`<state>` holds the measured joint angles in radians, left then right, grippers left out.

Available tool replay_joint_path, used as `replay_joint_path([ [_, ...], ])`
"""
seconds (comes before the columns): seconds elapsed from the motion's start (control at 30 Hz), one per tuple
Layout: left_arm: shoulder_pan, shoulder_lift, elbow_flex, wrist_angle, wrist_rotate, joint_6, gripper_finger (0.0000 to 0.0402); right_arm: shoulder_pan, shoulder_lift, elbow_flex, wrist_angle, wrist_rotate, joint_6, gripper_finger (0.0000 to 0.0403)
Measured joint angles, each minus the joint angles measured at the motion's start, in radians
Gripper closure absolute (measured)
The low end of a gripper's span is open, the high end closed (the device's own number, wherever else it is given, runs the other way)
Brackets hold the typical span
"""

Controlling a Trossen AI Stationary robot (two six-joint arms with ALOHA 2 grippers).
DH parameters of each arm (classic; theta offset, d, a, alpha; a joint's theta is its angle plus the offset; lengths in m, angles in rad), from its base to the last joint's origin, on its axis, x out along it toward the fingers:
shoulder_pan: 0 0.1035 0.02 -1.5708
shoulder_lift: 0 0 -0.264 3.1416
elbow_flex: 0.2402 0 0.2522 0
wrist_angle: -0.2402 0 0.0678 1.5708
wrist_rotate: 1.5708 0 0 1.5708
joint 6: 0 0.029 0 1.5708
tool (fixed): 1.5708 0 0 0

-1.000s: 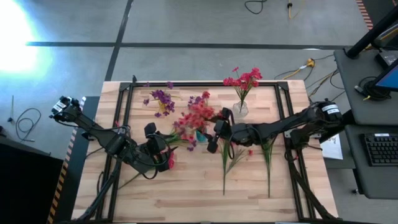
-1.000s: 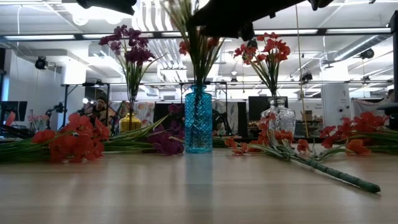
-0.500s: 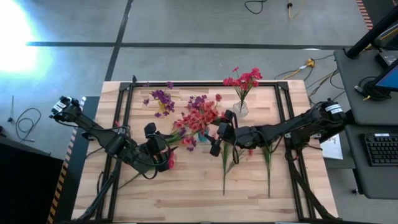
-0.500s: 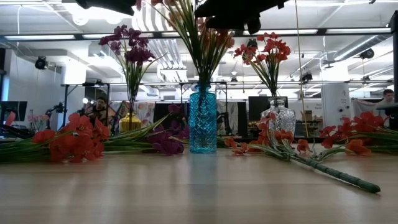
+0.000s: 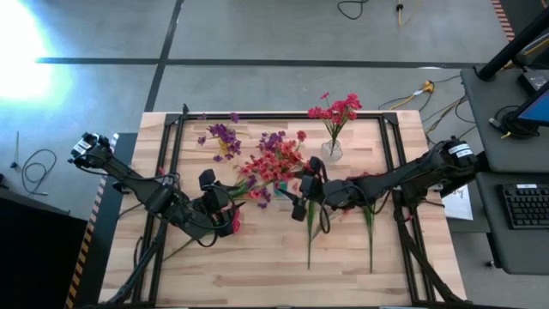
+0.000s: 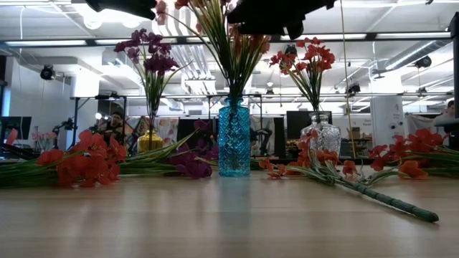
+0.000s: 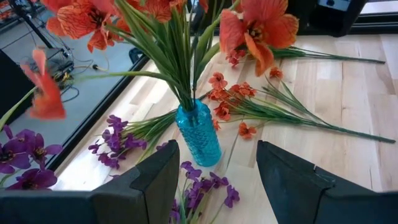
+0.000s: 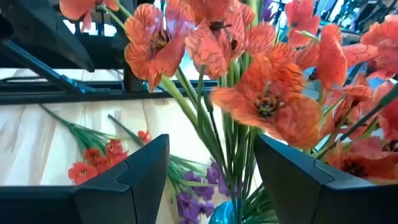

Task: Sort flowers into vase by color
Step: Put the left orange flowers into the blue vase

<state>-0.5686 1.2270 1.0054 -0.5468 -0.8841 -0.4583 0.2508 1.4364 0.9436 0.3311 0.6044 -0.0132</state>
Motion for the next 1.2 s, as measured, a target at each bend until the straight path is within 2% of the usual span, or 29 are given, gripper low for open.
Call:
replay_joint_path([
  [0.23,0.000,0.008,0.000,0.017,-0.003,-0.015,0.0203,0.012,0.000,0.000,-0.106,-0.002,-0.024,0.0173],
  [0.4,0.000,0.065,0.000,0.049,-0.040,-0.015,0.0203,0.028,0.000,0.000,-0.189,-0.003,-0.033,0.0166],
  [0.63,0.004,0.169,-0.001,0.156,-0.137,-0.016,0.0203,0.042,0.000,0.000,-0.245,-0.002,0.003,0.0155],
  [0.87,0.016,0.248,-0.001,0.262,-0.333,0.012,0.0203,0.076,-0.002,0.000,-0.244,-0.002,0.013,0.0154],
  [0.97,0.040,0.254,-0.001,0.289,-0.271,0.018,0.0205,0.091,-0.002,0.004,-0.246,-0.002,0.007,0.0154],
  [1.1,0.078,0.255,-0.001,0.395,-0.046,0.107,0.0217,0.117,-0.002,0.022,-0.251,-0.002,-0.035,0.0156],
  [1.2,0.098,0.255,-0.001,0.484,0.034,0.175,0.0228,0.143,-0.002,0.047,-0.263,-0.002,-0.078,0.0155],
])
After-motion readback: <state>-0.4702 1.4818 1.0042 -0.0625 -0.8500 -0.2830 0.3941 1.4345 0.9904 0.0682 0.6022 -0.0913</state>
